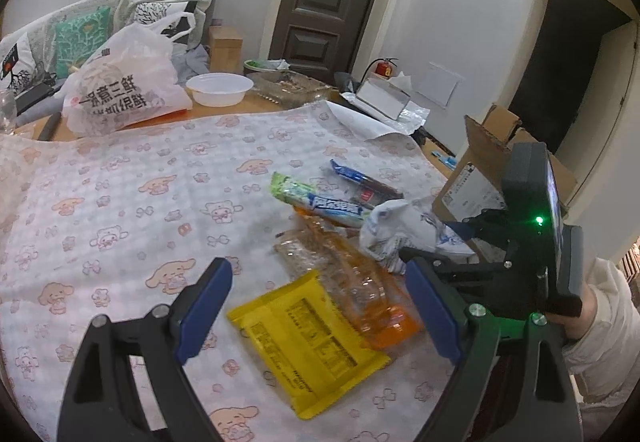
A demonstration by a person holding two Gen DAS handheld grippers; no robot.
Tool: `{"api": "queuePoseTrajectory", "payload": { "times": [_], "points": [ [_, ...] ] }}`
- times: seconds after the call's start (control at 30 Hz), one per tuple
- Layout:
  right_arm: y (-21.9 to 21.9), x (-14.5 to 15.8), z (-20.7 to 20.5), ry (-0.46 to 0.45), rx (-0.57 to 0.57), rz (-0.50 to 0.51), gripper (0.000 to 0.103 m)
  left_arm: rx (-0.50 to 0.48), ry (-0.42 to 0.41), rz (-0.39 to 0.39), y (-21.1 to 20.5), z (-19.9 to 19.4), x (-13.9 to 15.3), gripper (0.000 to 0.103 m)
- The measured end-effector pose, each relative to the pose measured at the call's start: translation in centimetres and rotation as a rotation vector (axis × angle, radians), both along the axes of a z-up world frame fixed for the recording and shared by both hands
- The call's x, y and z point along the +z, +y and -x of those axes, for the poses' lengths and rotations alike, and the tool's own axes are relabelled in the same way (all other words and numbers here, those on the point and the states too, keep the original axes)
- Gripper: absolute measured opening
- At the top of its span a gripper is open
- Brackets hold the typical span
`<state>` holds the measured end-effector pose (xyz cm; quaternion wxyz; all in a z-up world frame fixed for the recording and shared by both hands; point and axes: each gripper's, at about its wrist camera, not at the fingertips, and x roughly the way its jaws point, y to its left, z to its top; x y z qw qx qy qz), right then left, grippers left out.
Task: Organize snacks
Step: 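Move the right gripper back to the table and grasp the white printed bag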
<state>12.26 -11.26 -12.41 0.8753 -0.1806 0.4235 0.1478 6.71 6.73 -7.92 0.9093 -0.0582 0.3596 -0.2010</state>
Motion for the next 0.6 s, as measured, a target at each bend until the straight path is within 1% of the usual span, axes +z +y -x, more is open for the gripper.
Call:
{"api": "queuePoseTrajectory", "payload": {
  "times": [0.07, 0.13, 0.2, 0.27, 0.37, 0.43, 0.47, 0.53, 0.6],
  "points": [
    [0.1, 0.5, 0.7, -0.021, 0.010, -0.020, 0.030, -0.014, 0.002, 0.011, -0.3, 0.1, 0.2, 0.086],
    [0.0, 1.1, 1.4, -0.032, 0.021, -0.065, 0.027, -0.027, 0.004, 0.025, -0.6, 0.2, 0.5, 0.086],
    [0.0, 1.7, 2.0, -0.033, 0.035, -0.113, 0.026, -0.037, 0.005, 0.038, -0.9, 0.3, 0.7, 0.086],
    [0.4, 1.9, 2.5, -0.012, 0.057, -0.131, 0.026, -0.040, 0.009, 0.039, -1.2, 0.3, 0.8, 0.086],
    [1.1, 1.9, 3.6, 0.017, 0.081, -0.113, 0.029, -0.042, 0.017, 0.027, -1.6, 0.3, 0.7, 0.086],
    [1.1, 1.7, 4.0, 0.045, 0.096, -0.125, 0.032, -0.044, 0.027, 0.022, -1.9, 0.3, 0.5, 0.086],
    [0.9, 1.5, 4.2, 0.067, 0.112, -0.145, 0.035, -0.046, 0.031, 0.020, -2.0, 0.2, 0.3, 0.086],
    [0.2, 1.5, 4.4, 0.076, 0.129, -0.187, 0.041, -0.052, 0.042, 0.015, -2.3, 0.1, 0.1, 0.086],
    [-0.1, 1.2, 4.1, 0.077, 0.115, -0.195, 0.049, -0.060, 0.055, 0.013, -2.8, -0.2, -0.2, 0.086]
  ]
}}
